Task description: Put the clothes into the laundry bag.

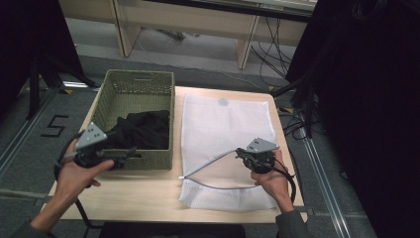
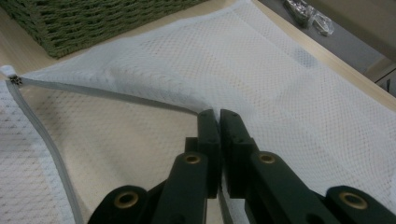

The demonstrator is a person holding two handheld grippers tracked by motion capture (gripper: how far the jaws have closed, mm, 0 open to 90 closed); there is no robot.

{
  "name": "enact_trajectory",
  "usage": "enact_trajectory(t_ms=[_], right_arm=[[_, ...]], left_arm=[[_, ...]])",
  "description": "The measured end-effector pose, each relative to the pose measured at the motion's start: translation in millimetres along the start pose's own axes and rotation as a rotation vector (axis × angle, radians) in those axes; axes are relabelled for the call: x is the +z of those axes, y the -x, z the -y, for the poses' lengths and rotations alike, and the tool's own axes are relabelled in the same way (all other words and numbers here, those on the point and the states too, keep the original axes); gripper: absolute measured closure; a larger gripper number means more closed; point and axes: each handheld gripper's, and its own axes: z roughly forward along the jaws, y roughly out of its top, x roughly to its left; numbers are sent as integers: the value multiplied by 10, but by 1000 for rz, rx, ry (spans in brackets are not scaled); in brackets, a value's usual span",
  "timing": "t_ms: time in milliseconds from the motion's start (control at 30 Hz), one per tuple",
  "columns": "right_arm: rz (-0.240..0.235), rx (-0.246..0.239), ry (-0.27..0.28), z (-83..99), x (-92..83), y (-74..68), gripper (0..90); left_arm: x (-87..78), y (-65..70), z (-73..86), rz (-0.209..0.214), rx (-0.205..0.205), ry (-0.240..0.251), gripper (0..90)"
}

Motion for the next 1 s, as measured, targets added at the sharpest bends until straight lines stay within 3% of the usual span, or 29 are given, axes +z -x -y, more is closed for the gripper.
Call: enact_trajectory(t_ms=[33,100,167,233,367,467,500,533,567,600,667,733,867,900,933,1000], right_arm=[[11,-10,6,-2,-2,5,885],[14,-4,12,3,8,-1,885],[3,2,2,7,13,2,885],[-4,1,5,18,28,-3,884],[-1,14,11,23,37,-13,884],[-4,11,4,37,47,-16,884],[-11,-1,-6,35,44,-5,884],[-14,10,-10,36,46,-7,884],[-11,15,-11,39,47,-13,884],[-15,-7,-11,38,51,-3,884],[-14,4,-8,43,44,-14,884],[-15,1,-11,46,43,-7,884],[-10,-12,-7,58,32,6,883],[-10,-12,-7,58,32,6,883],[-12,-1,-8,62,47,9,882],[-16,-6,-18,64,51,-1,881]], left_arm=[[77,-92,-180,20,26,-49,198],[189,-178,-320,-11,60,-62,220],[243,-212,-364,-17,61,-82,155],[515,-370,-478,45,24,-118,160],[876,-456,-534,95,69,-186,152],[1114,-445,-562,82,79,-220,153],[1114,-445,-562,82,79,-220,154],[1251,-428,-549,63,95,-240,154],[1251,-428,-549,63,95,-240,157],[1436,-420,-511,64,104,-275,162],[1561,-415,-473,79,71,-303,150],[1610,-416,-458,96,44,-330,149],[1550,-419,-393,81,132,-416,148],[1550,-419,-393,81,132,-416,145],[1553,-459,-302,104,145,-455,144],[1561,-480,-274,106,132,-449,138]])
